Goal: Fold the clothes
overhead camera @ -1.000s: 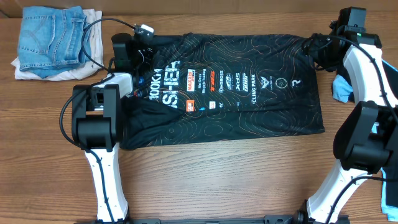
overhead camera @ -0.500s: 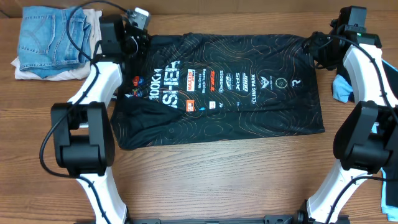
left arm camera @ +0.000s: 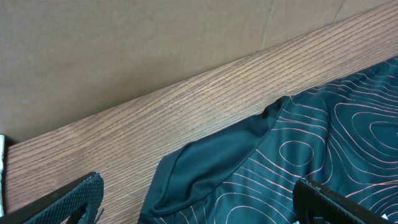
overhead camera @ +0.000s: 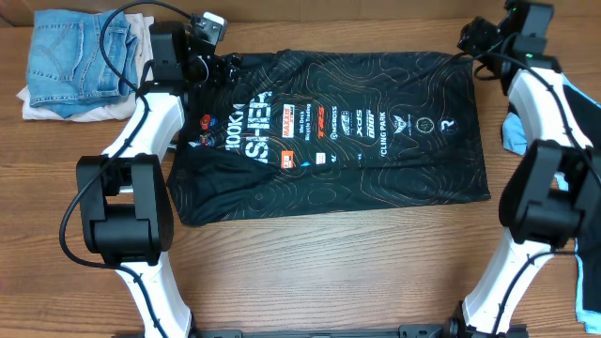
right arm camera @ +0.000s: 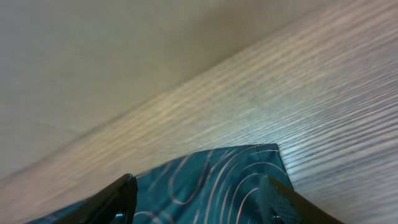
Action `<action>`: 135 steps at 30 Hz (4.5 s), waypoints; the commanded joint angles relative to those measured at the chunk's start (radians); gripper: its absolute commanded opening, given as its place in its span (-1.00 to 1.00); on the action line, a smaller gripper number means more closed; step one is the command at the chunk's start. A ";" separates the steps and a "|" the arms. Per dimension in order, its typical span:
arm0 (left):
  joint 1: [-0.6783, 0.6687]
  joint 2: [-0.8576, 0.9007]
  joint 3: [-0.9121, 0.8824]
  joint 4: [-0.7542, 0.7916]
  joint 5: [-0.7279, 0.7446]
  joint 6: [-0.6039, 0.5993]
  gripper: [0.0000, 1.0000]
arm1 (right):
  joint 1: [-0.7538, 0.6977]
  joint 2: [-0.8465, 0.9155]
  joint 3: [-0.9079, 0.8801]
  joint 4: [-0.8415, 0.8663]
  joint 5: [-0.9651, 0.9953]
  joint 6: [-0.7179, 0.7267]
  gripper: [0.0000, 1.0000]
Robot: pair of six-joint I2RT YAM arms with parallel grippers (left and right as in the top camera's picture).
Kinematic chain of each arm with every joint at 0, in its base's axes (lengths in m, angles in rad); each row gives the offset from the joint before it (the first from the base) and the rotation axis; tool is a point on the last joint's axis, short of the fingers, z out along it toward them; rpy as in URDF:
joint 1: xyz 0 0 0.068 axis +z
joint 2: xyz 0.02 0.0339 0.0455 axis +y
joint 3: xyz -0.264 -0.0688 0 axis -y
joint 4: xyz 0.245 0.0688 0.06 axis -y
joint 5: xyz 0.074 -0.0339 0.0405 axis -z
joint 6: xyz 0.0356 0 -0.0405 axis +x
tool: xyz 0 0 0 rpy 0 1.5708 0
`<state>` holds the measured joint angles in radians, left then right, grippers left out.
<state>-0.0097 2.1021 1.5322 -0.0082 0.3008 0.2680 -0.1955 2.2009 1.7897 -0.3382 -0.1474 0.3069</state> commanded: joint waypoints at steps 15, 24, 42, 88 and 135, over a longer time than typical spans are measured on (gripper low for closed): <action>-0.004 0.020 0.010 -0.057 0.014 -0.007 1.00 | -0.019 0.185 0.006 0.188 0.079 -0.012 0.33; -0.004 0.020 0.010 -0.097 0.014 -0.008 1.00 | -0.020 0.192 0.006 0.217 0.109 -0.013 0.27; -0.004 0.020 0.010 -0.116 0.014 -0.007 0.99 | -0.018 0.251 0.012 0.221 0.082 -0.012 0.25; 0.000 0.193 0.074 0.166 -0.011 -0.014 0.58 | -0.010 0.266 0.069 0.107 0.101 0.022 -0.92; 0.048 0.449 0.364 -0.006 -0.011 -0.034 -0.65 | -0.006 0.266 0.069 0.051 0.101 0.018 -0.92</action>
<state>0.0372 2.5240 1.8729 -0.0231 0.2848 0.2394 -0.2077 2.4512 1.8370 -0.2806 -0.0517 0.3210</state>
